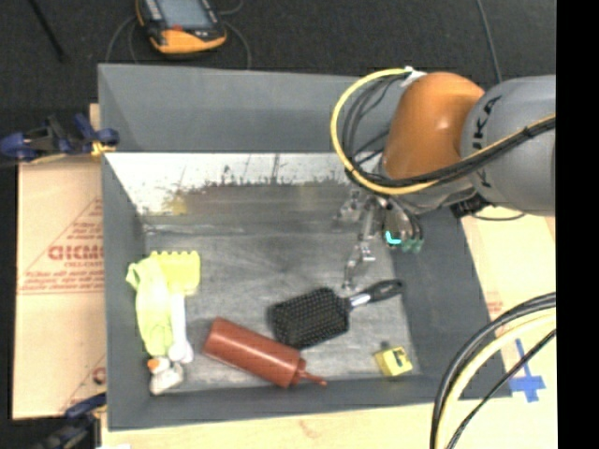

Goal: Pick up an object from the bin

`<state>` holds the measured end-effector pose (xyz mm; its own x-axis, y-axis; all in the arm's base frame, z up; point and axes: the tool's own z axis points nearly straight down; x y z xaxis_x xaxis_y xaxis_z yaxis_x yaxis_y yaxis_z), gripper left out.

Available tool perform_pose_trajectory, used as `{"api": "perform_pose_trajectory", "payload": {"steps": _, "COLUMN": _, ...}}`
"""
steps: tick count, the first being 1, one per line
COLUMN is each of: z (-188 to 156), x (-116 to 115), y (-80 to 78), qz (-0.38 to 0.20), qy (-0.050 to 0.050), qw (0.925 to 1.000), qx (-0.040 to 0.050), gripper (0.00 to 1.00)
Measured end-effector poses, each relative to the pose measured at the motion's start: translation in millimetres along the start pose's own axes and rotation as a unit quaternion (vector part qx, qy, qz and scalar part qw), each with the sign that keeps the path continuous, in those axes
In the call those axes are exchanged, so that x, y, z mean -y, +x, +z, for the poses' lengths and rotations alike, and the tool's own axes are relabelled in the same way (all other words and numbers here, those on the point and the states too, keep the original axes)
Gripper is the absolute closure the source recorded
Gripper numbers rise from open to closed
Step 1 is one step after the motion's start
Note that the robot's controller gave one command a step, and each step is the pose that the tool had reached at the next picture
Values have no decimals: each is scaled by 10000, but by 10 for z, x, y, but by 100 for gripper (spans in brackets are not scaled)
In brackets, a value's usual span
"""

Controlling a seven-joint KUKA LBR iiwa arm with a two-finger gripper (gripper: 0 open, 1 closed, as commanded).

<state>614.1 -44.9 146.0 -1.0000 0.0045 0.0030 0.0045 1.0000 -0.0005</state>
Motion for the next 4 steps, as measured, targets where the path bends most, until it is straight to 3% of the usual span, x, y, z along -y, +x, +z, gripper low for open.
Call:
{"api": "perform_pose_trajectory", "payload": {"steps": 1, "z": -45, "x": 0, "y": -19, "qz": -4, "qy": 3, "qw": 10000, "qx": 38, "gripper": 0}}
{"api": "perform_pose_trajectory", "payload": {"steps": 2, "z": 54, "x": -210, "y": 382, "qz": -422, "qy": 7, "qw": 9991, "qx": 45, "gripper": 0}}
{"api": "perform_pose_trajectory", "payload": {"steps": 3, "z": 261, "x": -230, "y": 435, "qz": -1577, "qy": 3, "qw": 9875, "qx": 28, "gripper": 0}}
{"api": "perform_pose_trajectory", "payload": {"steps": 4, "z": 687, "x": -842, "y": 266, "qz": -2845, "qy": 47, "qw": 9587, "qx": -52, "gripper": 100}}
